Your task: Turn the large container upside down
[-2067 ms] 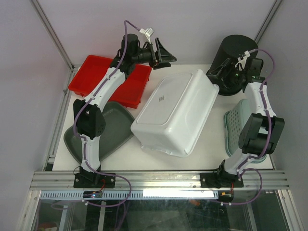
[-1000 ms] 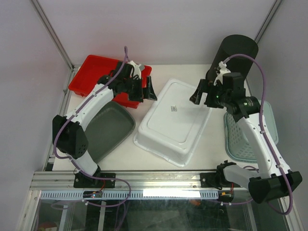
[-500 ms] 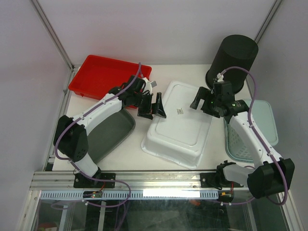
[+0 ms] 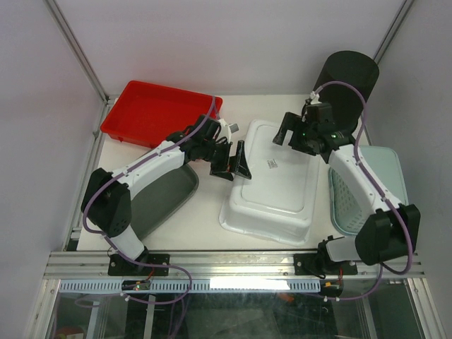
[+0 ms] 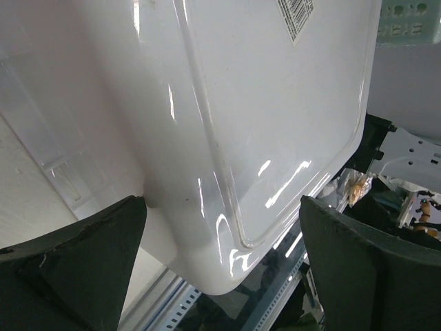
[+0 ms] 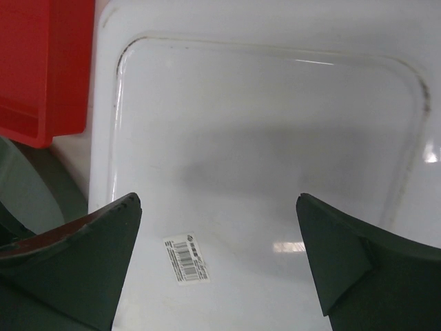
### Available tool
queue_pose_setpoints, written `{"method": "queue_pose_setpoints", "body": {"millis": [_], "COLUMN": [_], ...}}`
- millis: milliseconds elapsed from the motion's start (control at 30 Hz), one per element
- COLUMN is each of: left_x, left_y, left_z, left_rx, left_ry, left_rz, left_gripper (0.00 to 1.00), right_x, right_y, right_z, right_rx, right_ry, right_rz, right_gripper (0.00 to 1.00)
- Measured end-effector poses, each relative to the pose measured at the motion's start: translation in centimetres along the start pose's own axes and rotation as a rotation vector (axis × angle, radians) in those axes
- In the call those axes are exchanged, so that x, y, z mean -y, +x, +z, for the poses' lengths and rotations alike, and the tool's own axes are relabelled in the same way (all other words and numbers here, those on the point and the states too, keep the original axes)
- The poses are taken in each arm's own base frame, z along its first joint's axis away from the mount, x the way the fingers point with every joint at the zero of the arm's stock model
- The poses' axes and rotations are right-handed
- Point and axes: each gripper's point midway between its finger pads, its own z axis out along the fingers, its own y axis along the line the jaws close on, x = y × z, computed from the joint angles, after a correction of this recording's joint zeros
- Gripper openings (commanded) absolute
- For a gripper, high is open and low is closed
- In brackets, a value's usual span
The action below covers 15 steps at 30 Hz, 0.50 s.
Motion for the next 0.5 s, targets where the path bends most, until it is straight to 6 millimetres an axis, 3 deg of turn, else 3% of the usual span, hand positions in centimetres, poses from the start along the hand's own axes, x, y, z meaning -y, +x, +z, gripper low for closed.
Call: {"method": "queue_pose_setpoints", "body": {"millis": [200,267,400,500], "left_x": [-0.1,0.0,0.1,0.2], "left_y": [0.2,0.2,0.4,0.6], "left_z": [0.1,0.1,0.1,0.3], "left_rx": [-0.005,-0.008,-0.019,-0.033], "left_ry": [0.004,0.009,0.021,0.031], "left_rz": [-0.001,-0.001,-0.002,-0.002], "left_gripper": [0.95,0.95,0.95,0.94], "right_x": [4.5,6.3,8.7,8.2], "right_y": [-1.0,-0.9,1.6,4.2], "right_z": [-5.8,-6.6,-5.2,-3.3], "right_rx": [0.179,0.198,0.107,-0.008], "right_ry": [0.152,0.209,0.239,0.168], "right_rz": [0.023,0.048,0.091,0.106], "right_gripper": [0.99,0.99,0.99,0.99]}}
